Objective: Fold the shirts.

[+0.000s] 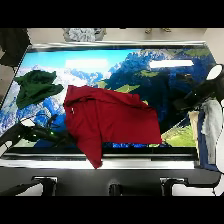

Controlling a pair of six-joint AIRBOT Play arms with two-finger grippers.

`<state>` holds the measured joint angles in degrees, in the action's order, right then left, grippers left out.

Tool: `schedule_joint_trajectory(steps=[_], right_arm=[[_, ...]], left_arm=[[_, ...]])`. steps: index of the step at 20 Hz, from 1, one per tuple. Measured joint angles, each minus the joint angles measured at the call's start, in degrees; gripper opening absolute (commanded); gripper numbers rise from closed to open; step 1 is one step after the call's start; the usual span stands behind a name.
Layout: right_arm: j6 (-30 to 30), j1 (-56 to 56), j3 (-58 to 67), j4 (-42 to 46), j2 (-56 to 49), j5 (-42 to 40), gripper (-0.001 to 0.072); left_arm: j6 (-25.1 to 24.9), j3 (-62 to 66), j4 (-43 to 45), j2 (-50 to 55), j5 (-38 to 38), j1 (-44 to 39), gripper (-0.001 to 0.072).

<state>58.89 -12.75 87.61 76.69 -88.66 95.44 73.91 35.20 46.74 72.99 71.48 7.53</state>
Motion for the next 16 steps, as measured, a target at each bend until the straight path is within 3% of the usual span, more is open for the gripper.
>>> schedule_joint_trajectory(steps=[3, 5, 6, 7, 8, 12, 14, 16], right_arm=[[-0.61, -0.11, -3.82, -0.07, 0.04, -0.74, 0.0537], [-0.85, -0.15, -6.49, -0.11, 0.26, -1.66, 0.0537], [-0.87, -0.15, -7.74, -0.17, 0.42, -2.1, 0.0552], [-0.9, -0.15, -9.05, -0.42, 0.57, -2.67, 0.0566], [-1.03, -0.17, -10.58, -1.05, 0.74, -3.15, 0.0573], [-1.79, -0.15, -18.21, -5.27, 1.16, -5.22, 0.0574], [-2.16, -0.15, -22.73, -7.19, 1.36, -7.02, 0.0649], [-2.36, -0.15, -26.51, -8.46, 1.46, -8.94, 0.0648]], left_arm=[[-0.28, -1.79, -1.57, -0.35, -2.91, -1.97, 0.0362], [-0.15, -2.34, -2.14, -0.46, -4.96, -3.15, 0.0256], [0.11, -2.49, -2.34, -0.48, -6.1, -3.67, 0.0252], [0.44, -2.6, -2.4, -0.5, -7.21, -4.24, 0.0173], [0.57, -2.69, -2.58, -0.5, -8.28, -4.98, 0.0029], [0.72, -2.84, -2.75, -0.59, -10.71, -7.06, 0.0026], [0.7, -2.84, -2.78, -0.68, -11.28, -7.5, 0.0026], [0.44, -2.84, -2.75, -0.9, -11.5, -7.63, 0.0026]])
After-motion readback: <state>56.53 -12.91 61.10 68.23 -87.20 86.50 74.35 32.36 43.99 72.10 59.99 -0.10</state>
